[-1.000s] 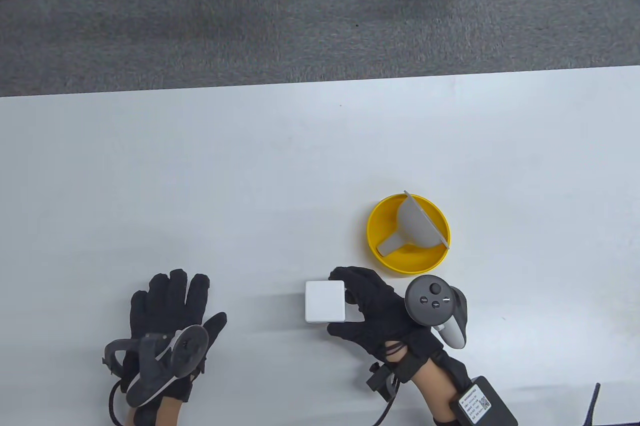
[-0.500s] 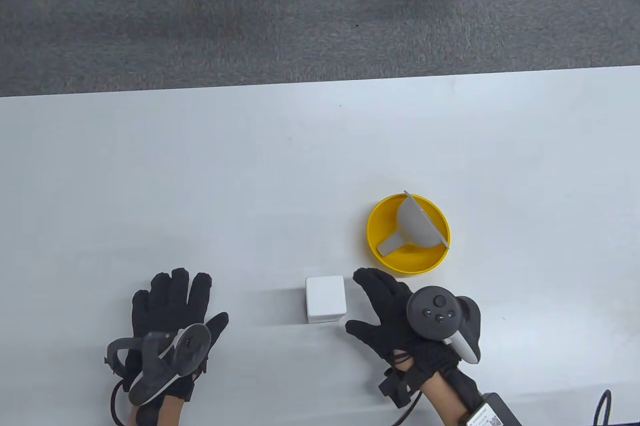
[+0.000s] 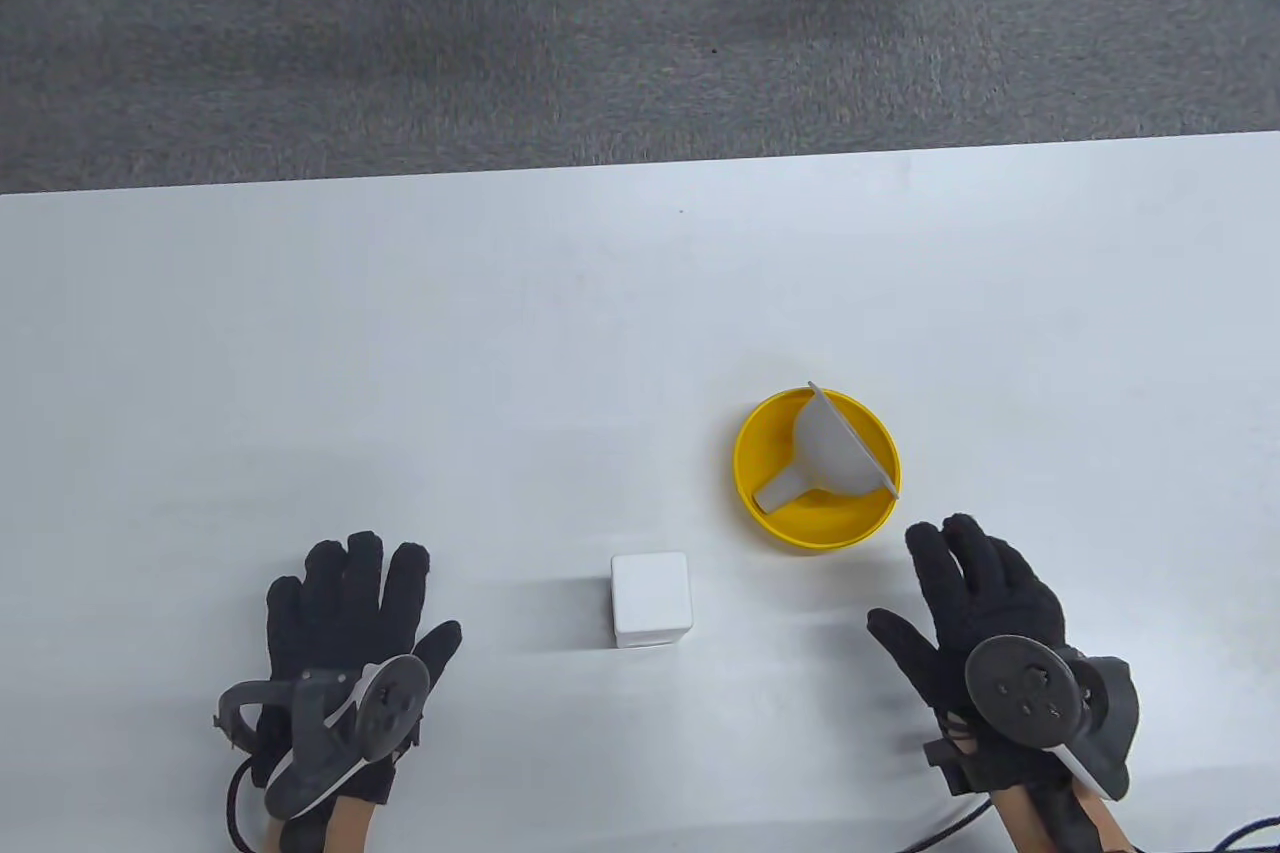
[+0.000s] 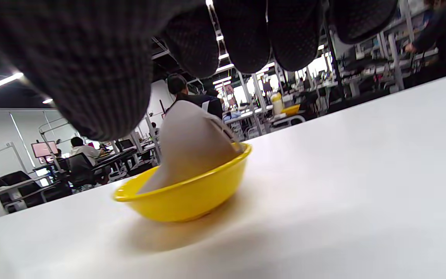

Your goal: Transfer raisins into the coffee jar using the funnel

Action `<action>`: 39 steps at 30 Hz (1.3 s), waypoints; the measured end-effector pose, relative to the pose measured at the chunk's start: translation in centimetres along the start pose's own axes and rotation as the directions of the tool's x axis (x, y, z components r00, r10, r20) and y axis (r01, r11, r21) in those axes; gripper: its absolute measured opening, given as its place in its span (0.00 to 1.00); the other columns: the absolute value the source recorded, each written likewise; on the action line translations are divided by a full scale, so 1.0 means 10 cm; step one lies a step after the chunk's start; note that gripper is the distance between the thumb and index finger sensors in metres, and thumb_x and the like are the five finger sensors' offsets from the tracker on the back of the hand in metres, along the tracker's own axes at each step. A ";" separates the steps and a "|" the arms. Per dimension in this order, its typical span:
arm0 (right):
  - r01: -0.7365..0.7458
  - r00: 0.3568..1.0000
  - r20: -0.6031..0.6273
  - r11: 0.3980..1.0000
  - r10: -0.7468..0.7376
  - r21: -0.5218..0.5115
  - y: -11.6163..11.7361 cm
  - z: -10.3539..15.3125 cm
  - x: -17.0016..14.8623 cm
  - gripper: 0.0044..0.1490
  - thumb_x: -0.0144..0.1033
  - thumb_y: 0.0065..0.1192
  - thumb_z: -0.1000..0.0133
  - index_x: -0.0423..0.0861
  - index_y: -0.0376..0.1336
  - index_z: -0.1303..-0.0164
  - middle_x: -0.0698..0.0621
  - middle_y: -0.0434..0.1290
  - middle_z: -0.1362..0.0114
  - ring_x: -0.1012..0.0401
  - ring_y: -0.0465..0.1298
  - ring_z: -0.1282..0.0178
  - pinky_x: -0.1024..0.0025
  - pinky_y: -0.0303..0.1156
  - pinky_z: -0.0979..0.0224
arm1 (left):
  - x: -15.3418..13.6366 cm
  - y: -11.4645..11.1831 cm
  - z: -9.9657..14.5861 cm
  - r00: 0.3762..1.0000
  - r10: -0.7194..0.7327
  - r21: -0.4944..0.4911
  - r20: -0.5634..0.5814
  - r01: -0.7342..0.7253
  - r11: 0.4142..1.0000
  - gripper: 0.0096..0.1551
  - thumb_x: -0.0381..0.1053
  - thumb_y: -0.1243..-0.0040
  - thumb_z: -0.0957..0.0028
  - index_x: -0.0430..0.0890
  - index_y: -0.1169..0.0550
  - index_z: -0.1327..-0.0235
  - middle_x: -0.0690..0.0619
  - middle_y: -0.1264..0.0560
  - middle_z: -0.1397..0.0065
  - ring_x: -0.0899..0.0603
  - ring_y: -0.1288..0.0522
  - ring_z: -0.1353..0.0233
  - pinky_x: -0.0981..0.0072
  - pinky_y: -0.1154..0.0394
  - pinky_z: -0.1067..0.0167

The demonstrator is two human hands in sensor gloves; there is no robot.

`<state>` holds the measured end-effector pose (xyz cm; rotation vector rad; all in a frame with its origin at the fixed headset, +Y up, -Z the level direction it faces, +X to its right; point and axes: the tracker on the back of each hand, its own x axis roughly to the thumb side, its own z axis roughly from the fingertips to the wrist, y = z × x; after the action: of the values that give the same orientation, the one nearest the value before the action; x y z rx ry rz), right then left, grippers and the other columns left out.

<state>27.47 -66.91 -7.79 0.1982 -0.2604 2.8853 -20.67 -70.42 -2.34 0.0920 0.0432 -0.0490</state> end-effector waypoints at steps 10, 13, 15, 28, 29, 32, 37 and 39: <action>-0.171 0.984 -0.049 0.985 0.171 0.006 0.24 -0.06 -0.25 0.55 0.67 0.74 0.58 0.55 0.58 0.22 0.46 0.59 0.14 0.41 0.56 0.14 0.27 0.49 0.21 | 0.02 -0.07 -0.01 0.998 -0.057 0.004 0.003 0.057 0.998 0.48 0.78 0.41 0.56 0.62 0.36 0.21 0.49 0.38 0.13 0.32 0.40 0.16 0.28 0.44 0.24; -0.201 0.976 -0.077 0.979 0.204 0.040 0.28 -0.08 -0.28 0.56 0.68 0.73 0.59 0.56 0.58 0.22 0.47 0.58 0.13 0.42 0.54 0.12 0.25 0.45 0.21 | 0.03 -0.09 -0.01 0.997 -0.076 -0.004 0.002 0.076 0.997 0.48 0.78 0.42 0.55 0.62 0.36 0.21 0.49 0.38 0.13 0.32 0.41 0.15 0.28 0.44 0.23; -0.220 0.971 -0.080 0.974 0.225 0.057 0.30 -0.08 -0.28 0.57 0.69 0.73 0.59 0.56 0.57 0.21 0.48 0.58 0.12 0.44 0.53 0.12 0.25 0.44 0.21 | 0.03 -0.10 0.00 0.995 -0.095 -0.009 0.003 0.095 0.995 0.48 0.78 0.42 0.55 0.62 0.37 0.21 0.49 0.38 0.13 0.32 0.41 0.16 0.28 0.44 0.24; -0.197 0.978 -0.062 0.979 0.200 0.058 0.30 -0.06 -0.24 0.60 0.73 0.70 0.61 0.57 0.55 0.20 0.48 0.57 0.11 0.45 0.51 0.11 0.24 0.41 0.21 | 0.06 -0.14 -0.01 0.995 -0.097 -0.034 0.004 0.098 0.995 0.49 0.79 0.43 0.56 0.62 0.37 0.21 0.49 0.39 0.12 0.32 0.42 0.15 0.27 0.45 0.24; -0.189 0.979 -0.063 0.981 0.192 0.052 0.29 -0.06 -0.25 0.60 0.73 0.70 0.61 0.57 0.55 0.20 0.48 0.57 0.11 0.45 0.51 0.11 0.24 0.41 0.21 | 0.06 -0.14 -0.01 0.995 -0.095 -0.035 0.004 0.096 0.995 0.49 0.79 0.43 0.56 0.62 0.37 0.21 0.49 0.39 0.12 0.32 0.42 0.15 0.27 0.45 0.24; -0.183 0.980 -0.069 0.982 0.187 0.050 0.29 -0.05 -0.27 0.60 0.73 0.70 0.61 0.57 0.55 0.20 0.48 0.57 0.11 0.45 0.52 0.11 0.24 0.41 0.22 | 0.06 -0.14 -0.01 0.996 -0.090 -0.033 0.002 0.090 0.995 0.49 0.79 0.44 0.56 0.62 0.37 0.21 0.49 0.39 0.12 0.32 0.42 0.15 0.27 0.45 0.24; -0.171 0.982 -0.073 0.984 0.175 0.048 0.29 -0.05 -0.29 0.60 0.73 0.71 0.61 0.57 0.55 0.20 0.48 0.57 0.12 0.45 0.52 0.11 0.24 0.40 0.22 | 0.05 -0.13 -0.01 0.997 -0.076 -0.031 -0.002 0.076 0.997 0.49 0.79 0.44 0.56 0.62 0.38 0.21 0.49 0.39 0.12 0.32 0.42 0.15 0.27 0.45 0.23; -0.167 0.983 -0.073 0.984 0.171 0.055 0.29 -0.05 -0.28 0.60 0.73 0.70 0.61 0.57 0.55 0.20 0.48 0.57 0.11 0.45 0.52 0.11 0.24 0.40 0.22 | 0.05 -0.13 -0.01 0.997 -0.077 -0.034 -0.005 0.077 0.996 0.49 0.79 0.44 0.56 0.62 0.38 0.20 0.49 0.39 0.12 0.32 0.42 0.15 0.27 0.45 0.23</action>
<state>29.41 -70.16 -9.21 0.0750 -0.2018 3.0620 -20.27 -71.73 -2.59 0.0569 0.0542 -0.1251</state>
